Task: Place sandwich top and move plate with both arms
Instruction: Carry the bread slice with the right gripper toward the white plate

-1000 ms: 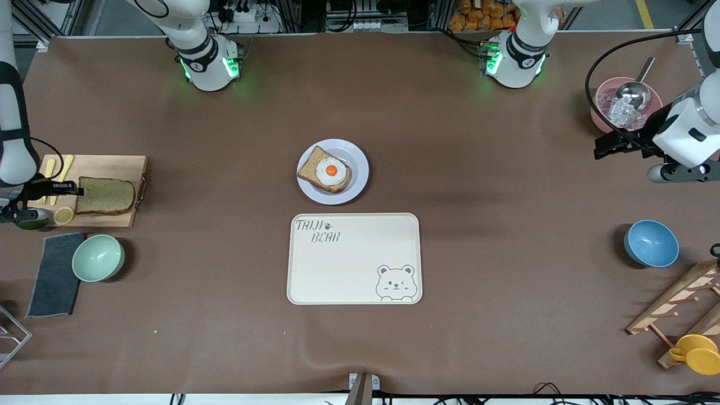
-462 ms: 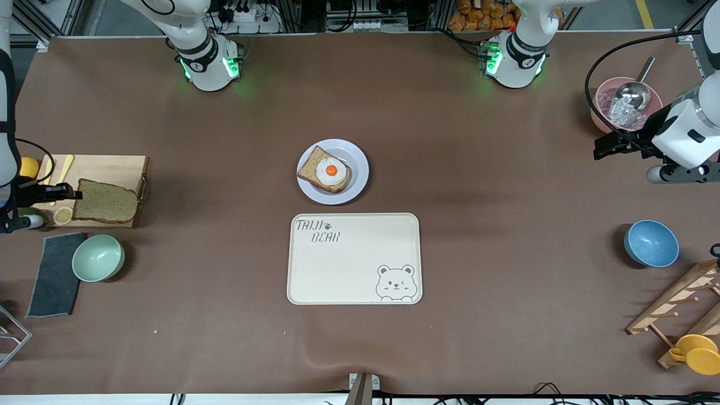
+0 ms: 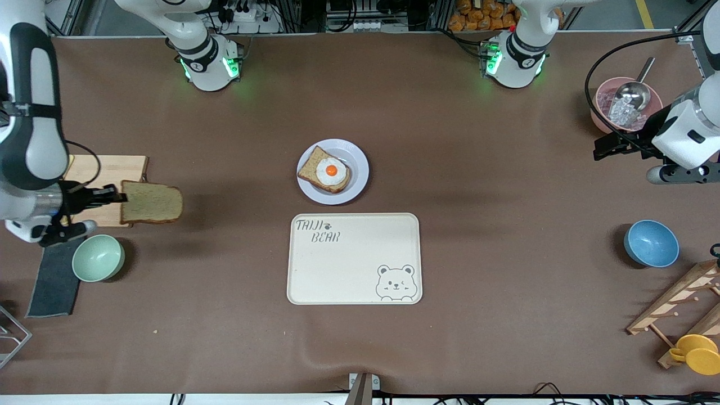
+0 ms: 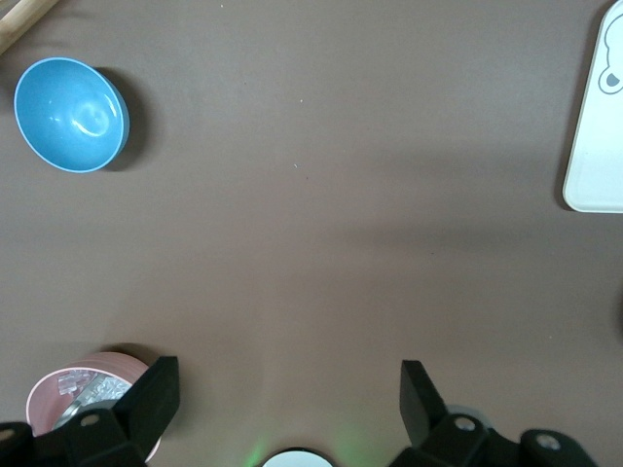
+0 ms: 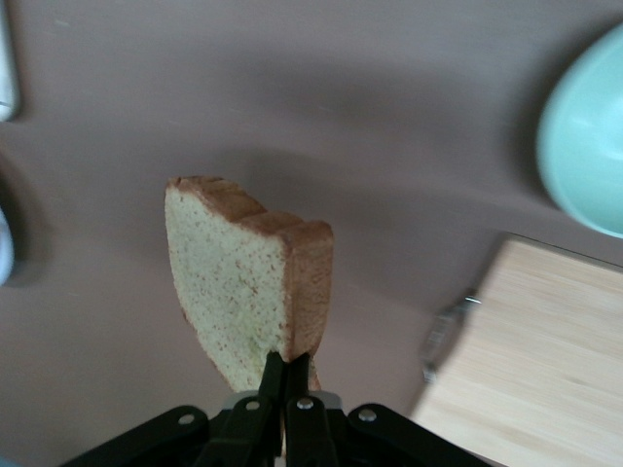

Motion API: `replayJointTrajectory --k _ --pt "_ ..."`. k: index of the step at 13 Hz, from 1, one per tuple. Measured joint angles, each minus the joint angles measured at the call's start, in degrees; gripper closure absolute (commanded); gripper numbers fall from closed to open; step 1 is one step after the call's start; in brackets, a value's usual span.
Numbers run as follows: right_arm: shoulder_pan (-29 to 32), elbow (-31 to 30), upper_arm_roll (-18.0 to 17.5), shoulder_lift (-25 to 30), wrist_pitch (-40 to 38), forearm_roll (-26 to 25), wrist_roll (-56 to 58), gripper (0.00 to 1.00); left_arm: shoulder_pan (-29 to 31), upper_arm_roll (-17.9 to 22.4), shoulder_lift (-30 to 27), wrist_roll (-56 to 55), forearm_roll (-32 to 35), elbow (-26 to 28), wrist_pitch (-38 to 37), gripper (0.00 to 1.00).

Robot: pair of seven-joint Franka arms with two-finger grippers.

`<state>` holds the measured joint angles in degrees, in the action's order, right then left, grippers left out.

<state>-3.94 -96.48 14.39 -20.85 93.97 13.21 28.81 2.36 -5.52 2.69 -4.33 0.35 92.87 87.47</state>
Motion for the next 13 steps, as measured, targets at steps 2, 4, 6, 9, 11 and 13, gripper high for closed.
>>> replayJointTrajectory --k 2,4,6,9,11,13 --pt "-3.9 -0.4 0.0 -0.3 -1.7 5.1 -4.9 1.0 0.0 0.0 0.0 0.0 0.0 0.0 0.0 0.0" --pt "-7.4 -1.1 -0.1 -1.2 -3.0 11.5 -8.1 1.0 0.0 0.0 0.1 0.0 0.0 0.0 0.0 0.0" --pt "-10.8 -2.5 -0.1 -1.9 -3.1 17.1 -10.8 1.0 0.0 0.0 0.2 0.0 0.0 0.1 0.0 0.0" --pt "-15.7 -3.9 -0.1 -2.3 -3.0 21.5 -15.3 1.0 0.1 0.0 0.5 0.0 -1.3 0.6 0.7 0.0" --pt "-17.7 -5.5 -0.1 -2.3 -2.5 24.4 -16.0 1.0 0.2 0.0 0.6 0.0 -3.0 1.9 2.2 0.0" --pt "-19.6 -8.2 -0.1 -2.2 0.2 27.2 -16.0 1.0 0.2 0.0 0.8 0.0 -3.3 2.7 3.1 0.0"
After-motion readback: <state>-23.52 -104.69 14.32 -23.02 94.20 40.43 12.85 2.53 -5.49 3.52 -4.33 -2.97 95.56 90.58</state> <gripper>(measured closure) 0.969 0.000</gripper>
